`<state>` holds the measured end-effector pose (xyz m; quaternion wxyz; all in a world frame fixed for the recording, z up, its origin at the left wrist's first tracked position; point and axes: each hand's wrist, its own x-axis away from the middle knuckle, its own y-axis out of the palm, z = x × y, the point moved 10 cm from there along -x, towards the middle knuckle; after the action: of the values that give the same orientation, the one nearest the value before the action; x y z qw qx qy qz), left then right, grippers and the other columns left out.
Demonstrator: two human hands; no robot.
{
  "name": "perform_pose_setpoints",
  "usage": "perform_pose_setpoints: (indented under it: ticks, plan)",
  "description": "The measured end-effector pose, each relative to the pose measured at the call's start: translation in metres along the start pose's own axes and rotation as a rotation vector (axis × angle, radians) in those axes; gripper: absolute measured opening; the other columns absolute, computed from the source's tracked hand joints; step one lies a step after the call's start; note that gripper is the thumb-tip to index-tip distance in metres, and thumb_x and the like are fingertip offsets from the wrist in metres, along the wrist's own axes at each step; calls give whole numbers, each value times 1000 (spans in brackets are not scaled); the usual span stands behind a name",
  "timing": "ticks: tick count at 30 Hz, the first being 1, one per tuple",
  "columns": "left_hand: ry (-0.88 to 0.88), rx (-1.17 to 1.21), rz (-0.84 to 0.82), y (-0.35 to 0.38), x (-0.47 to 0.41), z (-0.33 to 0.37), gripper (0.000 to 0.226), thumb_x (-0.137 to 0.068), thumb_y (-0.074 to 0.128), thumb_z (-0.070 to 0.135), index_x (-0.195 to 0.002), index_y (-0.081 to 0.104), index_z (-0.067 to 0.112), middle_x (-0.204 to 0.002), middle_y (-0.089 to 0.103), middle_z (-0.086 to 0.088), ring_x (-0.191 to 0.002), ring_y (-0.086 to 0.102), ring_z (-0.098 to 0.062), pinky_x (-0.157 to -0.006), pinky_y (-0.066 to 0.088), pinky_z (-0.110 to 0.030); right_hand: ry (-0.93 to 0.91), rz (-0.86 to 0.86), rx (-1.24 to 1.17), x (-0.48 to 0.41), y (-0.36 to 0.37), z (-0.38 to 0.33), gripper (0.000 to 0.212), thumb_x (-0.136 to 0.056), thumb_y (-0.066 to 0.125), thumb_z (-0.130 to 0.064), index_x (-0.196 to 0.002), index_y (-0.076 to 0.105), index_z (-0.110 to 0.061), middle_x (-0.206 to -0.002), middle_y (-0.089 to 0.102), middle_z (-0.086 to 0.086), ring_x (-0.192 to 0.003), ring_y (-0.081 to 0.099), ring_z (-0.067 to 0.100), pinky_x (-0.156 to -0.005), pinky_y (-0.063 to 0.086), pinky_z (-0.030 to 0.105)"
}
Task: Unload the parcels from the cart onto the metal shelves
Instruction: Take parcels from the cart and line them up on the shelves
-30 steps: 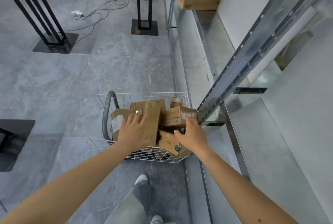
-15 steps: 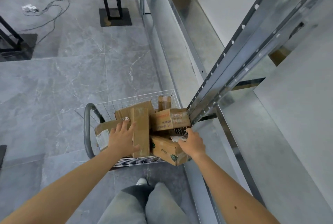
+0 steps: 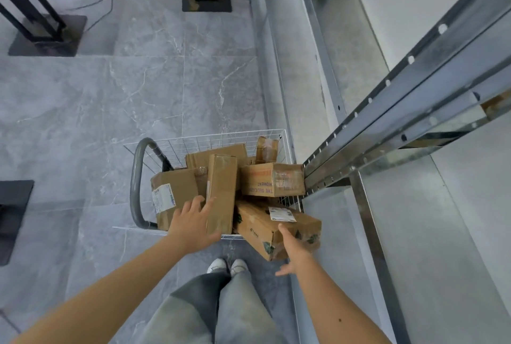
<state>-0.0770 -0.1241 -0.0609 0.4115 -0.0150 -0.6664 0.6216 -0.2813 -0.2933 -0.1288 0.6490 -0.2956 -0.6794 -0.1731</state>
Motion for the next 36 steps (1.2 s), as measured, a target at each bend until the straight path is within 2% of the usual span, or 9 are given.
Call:
perform_pose_setpoints:
  ticks: [7, 14, 17, 22, 25, 27, 29, 32, 36]
  plan:
    - [-4, 26, -70, 13, 13, 9, 80, -85, 45, 57, -149, 8, 26, -149, 21, -4, -133, 30, -27, -106, 30, -44, 74, -65, -132, -1, 8, 5, 86, -63, 82, -46, -129, 40, -10, -122, 50, 20, -104, 55, 40, -71, 56, 50]
    - [62, 40, -131, 15, 17, 37, 76, -90, 42, 56, -150, 8, 25, -148, 26, -3, -131, 33, -27, -105, 34, -44, 87, -113, -228, 55, 26, 8, 53, -80, 72, -32, -116, 43, -6, -104, 50, 19, -110, 50, 39, -100, 44, 55]
    - [55, 88, -213, 20, 27, 52, 77, -90, 36, 63, -150, 8, 24, -150, 28, -4, -134, 33, -29, -106, 34, -45, 89, -121, -279, 81, 25, 15, 52, -83, 69, -31, -120, 42, -7, -120, 48, 21, -116, 49, 40, -99, 45, 55]
    - [-76, 642, -449, 18, 59, 73, 116, -59, 19, 95, -151, -1, 26, -141, 48, -11, -123, 51, -25, -103, 38, -40, 63, -131, -392, 105, 17, 21, 59, -80, 73, -32, -121, 37, -9, -104, 45, 20, -103, 48, 40, -96, 46, 54]
    - [-215, 1031, -496, 5, 72, 85, 90, -80, 36, 75, -147, -12, 37, -152, 31, -10, -125, 48, -36, -97, 47, -47, 24, -161, -411, 120, 22, 13, 54, -83, 70, -32, -119, 38, -8, -91, 46, 17, -104, 48, 38, -97, 44, 53]
    - [-296, 1287, -514, -6, 79, 91, 94, -78, 48, 69, -144, -14, 46, -154, 25, -10, -120, 51, -41, -84, 55, -50, -4, -192, -451, 132, 32, 9, 47, -84, 69, -29, -114, 39, -8, -93, 47, 17, -111, 50, 40, -96, 44, 53]
    - [-319, 1457, -496, -18, 82, 96, 99, -73, 57, 67, -143, -12, 51, -154, 25, -10, -118, 52, -43, -75, 58, -48, -70, -280, -455, 145, 50, 4, 49, -83, 70, -28, -117, 45, -5, -103, 51, 18, -113, 52, 40, -95, 45, 54]
    - [-364, 1627, -378, -29, 83, 91, 97, -74, 67, 56, -143, -2, 53, -148, 34, -8, -119, 51, -39, -78, 56, -52, -193, -188, -461, 150, 54, 0, 68, -70, 81, -30, -126, 47, -11, -117, 58, 15, -106, 58, 37, -85, 55, 53]
    - [-323, 1707, -153, -48, 75, 68, 90, -77, 72, 45, -144, 13, 47, -131, 53, -3, -110, 60, -28, -81, 55, -45, -377, -127, -427, 160, 51, -18, 77, -65, 84, -34, -128, 42, -18, -114, 60, 6, -100, 61, 25, -73, 60, 43]
